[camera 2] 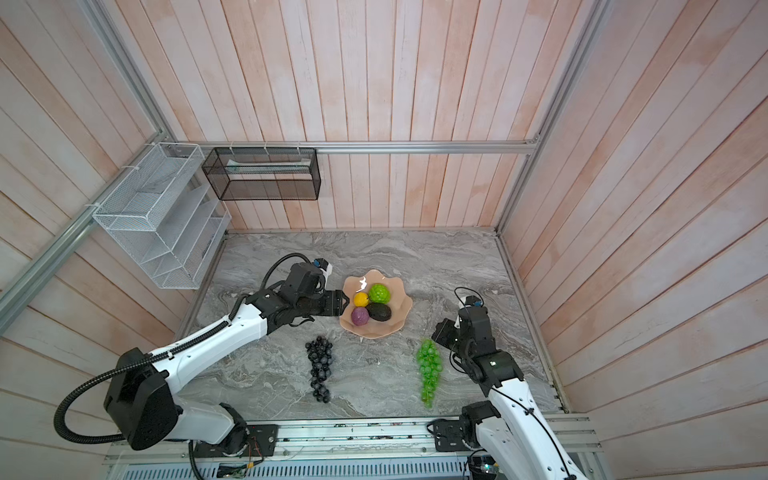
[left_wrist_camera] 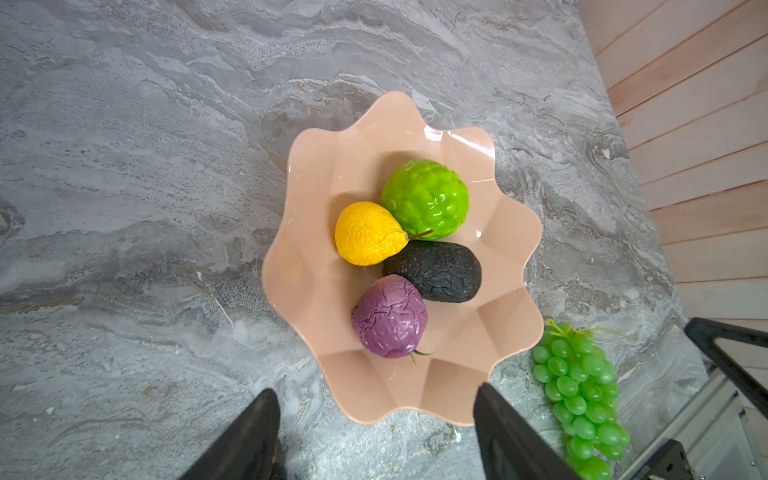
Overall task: Place and organize the fake fruits in the fruit bowl
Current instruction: 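Lower the right gripper onto the green grapes and close on their stem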
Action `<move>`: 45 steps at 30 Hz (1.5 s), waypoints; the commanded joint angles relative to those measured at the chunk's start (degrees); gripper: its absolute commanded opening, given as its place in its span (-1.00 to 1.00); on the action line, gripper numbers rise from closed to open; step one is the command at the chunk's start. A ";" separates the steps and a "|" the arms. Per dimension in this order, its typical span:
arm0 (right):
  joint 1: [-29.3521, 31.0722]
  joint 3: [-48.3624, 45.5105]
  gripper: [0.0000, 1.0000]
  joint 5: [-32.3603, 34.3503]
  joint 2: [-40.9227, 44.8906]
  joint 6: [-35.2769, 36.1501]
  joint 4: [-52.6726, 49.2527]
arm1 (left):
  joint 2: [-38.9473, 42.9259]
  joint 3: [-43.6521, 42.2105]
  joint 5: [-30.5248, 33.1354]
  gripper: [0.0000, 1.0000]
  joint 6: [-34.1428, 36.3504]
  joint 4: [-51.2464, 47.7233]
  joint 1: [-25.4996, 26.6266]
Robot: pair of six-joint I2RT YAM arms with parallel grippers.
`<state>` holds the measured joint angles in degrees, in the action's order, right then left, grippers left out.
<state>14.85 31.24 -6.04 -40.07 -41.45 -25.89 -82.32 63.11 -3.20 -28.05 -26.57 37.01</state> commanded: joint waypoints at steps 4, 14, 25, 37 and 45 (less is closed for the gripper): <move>0.18 -0.99 -0.39 -1.62 -2.84 1.26 -3.63 | -0.82 1.60 -0.84 0.52 -0.76 -0.42 -0.41; 0.23 -4.03 0.29 -3.10 -7.54 2.68 -1.09 | -2.35 2.14 -0.35 0.52 -0.01 -0.70 -0.36; 0.13 -7.76 0.30 -4.71 -11.47 3.15 5.99 | -4.19 4.02 -0.35 0.52 0.56 -1.18 -0.45; 0.18 -7.41 -0.05 -6.26 -15.69 4.43 13.42 | -3.96 4.04 -0.11 0.53 0.35 -1.60 -0.45; 0.18 -7.61 -0.60 -8.81 -17.73 4.79 16.21 | -3.59 4.03 0.46 0.53 0.43 -1.77 -0.45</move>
<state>14.85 23.31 -13.32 -57.56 -37.34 -11.53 -86.17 65.58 -3.79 -28.27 -27.59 36.84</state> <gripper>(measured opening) 0.210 0.762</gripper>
